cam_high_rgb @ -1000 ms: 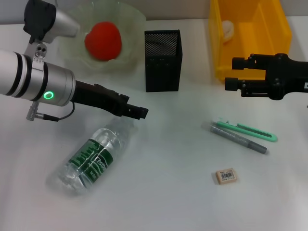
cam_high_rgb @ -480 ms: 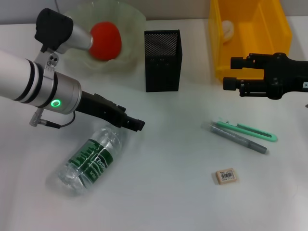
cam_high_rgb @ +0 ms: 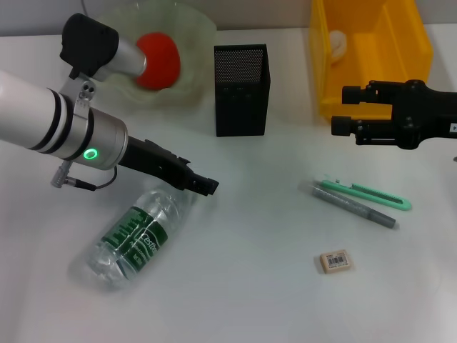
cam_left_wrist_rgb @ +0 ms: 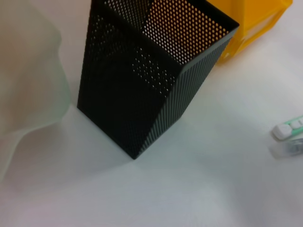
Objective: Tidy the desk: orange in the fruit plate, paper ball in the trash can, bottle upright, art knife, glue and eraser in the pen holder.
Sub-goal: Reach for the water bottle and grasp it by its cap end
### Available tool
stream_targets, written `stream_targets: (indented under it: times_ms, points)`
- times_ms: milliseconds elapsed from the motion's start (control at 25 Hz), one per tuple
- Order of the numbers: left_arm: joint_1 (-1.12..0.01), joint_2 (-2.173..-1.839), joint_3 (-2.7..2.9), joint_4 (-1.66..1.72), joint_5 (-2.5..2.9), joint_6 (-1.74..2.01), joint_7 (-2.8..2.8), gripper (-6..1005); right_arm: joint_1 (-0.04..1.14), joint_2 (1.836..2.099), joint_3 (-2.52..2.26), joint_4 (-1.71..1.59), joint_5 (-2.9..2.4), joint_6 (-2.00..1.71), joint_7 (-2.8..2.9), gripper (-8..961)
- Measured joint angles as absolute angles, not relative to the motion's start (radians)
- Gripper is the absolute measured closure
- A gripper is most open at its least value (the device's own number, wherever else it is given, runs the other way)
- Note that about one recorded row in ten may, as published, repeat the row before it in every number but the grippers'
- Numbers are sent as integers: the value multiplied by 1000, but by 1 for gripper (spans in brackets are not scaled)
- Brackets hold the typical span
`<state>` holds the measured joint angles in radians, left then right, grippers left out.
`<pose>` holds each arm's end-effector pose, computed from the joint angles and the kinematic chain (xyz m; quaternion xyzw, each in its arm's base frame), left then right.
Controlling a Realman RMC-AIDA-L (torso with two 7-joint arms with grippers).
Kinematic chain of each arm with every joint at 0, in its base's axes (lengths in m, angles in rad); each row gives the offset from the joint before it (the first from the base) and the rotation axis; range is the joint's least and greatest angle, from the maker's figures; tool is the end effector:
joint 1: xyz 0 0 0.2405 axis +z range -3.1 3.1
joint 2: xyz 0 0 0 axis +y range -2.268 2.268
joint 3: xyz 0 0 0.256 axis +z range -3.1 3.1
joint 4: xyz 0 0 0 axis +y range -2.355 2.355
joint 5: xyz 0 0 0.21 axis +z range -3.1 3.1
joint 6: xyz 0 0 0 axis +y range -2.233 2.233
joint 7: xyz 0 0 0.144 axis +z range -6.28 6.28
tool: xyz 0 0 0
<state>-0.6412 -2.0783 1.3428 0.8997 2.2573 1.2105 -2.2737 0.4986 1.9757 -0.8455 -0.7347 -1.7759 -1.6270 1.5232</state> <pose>-0.2113 0.3708 -0.0541 -0.9293 -0.3461 0.0359 0.1237 0.2478 0.3380 0.0454 -0.9319 0.2092 0.2736 0.1134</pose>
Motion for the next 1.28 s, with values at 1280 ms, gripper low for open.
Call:
stream_targets:
  times_ms: [1280]
  points:
    - [-606,-2070,1293,1110,2165,1309,-2276,547,490,1972,-823,-735,-1770,-1634,1528,210]
